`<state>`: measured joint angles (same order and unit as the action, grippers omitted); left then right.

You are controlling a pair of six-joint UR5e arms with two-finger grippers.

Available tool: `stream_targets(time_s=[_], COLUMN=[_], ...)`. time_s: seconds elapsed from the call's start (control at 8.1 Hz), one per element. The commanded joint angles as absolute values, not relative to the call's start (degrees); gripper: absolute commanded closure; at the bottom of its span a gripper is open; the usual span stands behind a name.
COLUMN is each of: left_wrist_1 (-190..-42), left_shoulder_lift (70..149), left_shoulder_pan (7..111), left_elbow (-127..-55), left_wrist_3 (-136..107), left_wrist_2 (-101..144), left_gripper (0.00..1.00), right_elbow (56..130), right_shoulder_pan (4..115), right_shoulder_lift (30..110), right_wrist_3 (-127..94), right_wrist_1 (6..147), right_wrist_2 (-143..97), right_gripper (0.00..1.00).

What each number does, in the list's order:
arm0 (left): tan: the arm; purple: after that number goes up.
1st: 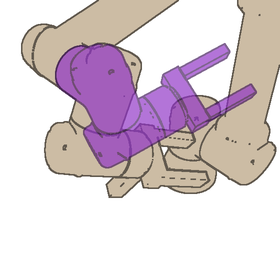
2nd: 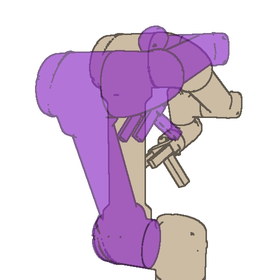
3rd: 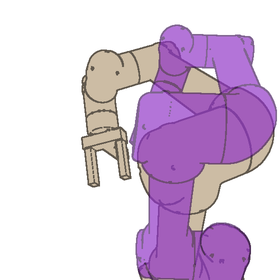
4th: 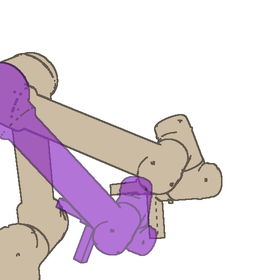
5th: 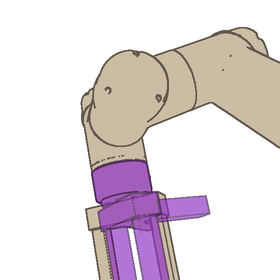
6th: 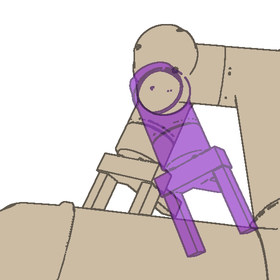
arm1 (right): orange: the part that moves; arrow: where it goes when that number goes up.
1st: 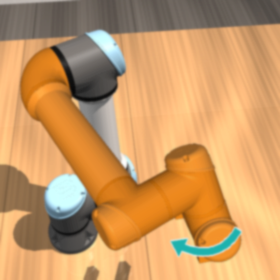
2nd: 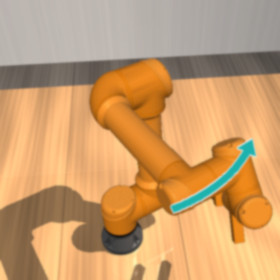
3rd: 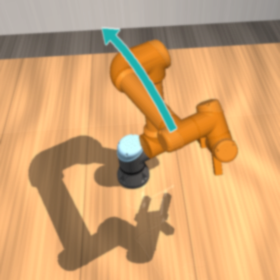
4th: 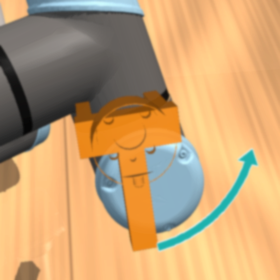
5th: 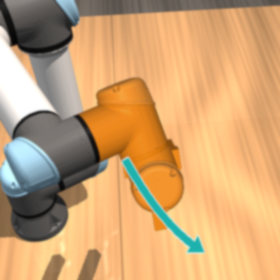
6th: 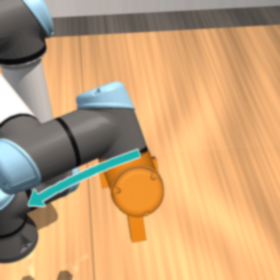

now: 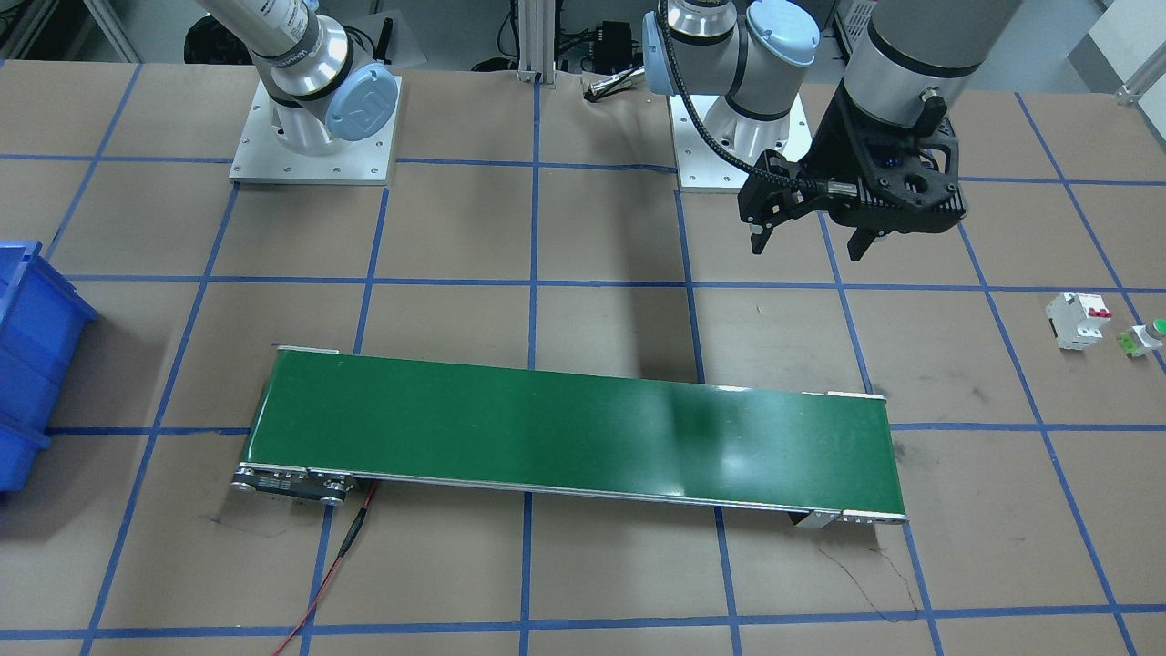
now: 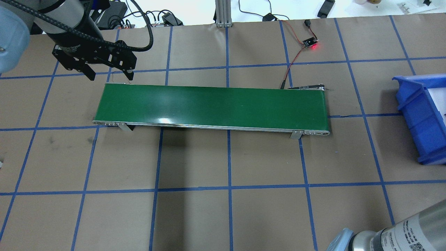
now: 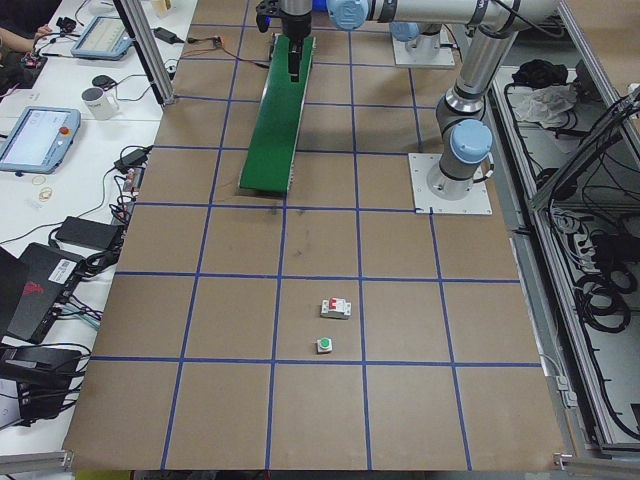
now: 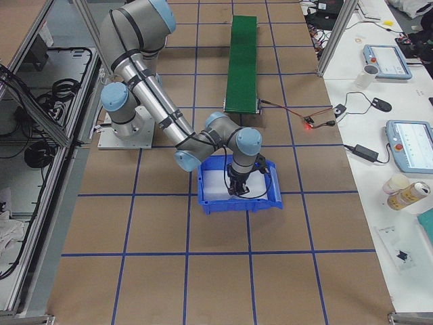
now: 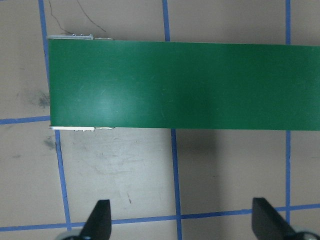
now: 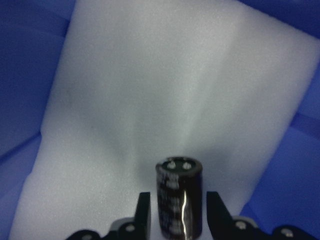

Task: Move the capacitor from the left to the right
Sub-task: 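Carry the capacitor with the right gripper into the blue bin, then release the capacitor in the bin and raise the right gripper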

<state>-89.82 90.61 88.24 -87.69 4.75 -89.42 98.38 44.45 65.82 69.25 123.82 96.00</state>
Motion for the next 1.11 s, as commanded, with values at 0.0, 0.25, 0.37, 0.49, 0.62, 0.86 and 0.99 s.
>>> stream_targets(time_s=[0.0,0.25,0.37,0.49,0.62,0.86,0.99], left_wrist_1=[-89.82,-89.82,-89.82,-89.82,-89.82,-89.82,-89.82], left_shoulder_lift=[90.62,90.62,90.62,90.62,90.62,90.62,90.62], left_shoulder_pan=[88.24,88.24,88.24,88.24,88.24,88.24,88.24], left_elbow=[-87.71,-87.71,-87.71,-87.71,-87.71,-87.71,-87.71], left_wrist_3=[4.75,4.75,4.75,4.75,4.75,4.75,4.75], left_wrist_2=[-89.38,-89.38,-89.38,-89.38,-89.38,-89.38,-89.38], left_gripper=[0.00,0.00,0.00,0.00,0.00,0.00,0.00], right_elbow=[97.74,97.56,96.34,94.41,92.31,90.27,90.26], right_shoulder_pan=[44.47,45.44,46.48,48.41,51.30,57.01,61.13], right_shoulder_lift=[68.97,75.11,78.37,81.53,83.82,88.13,90.50], right_wrist_3=[68.82,65.93,63.13,60.93,56.91,47.08,42.41], right_wrist_1=[123.05,117.91,112.73,107.28,101.83,93.55,91.08], right_wrist_2=[95.71,94.92,94.49,94.48,94.57,94.57,94.57], right_gripper=[0.00,0.00,0.00,0.00,0.00,0.00,0.00])
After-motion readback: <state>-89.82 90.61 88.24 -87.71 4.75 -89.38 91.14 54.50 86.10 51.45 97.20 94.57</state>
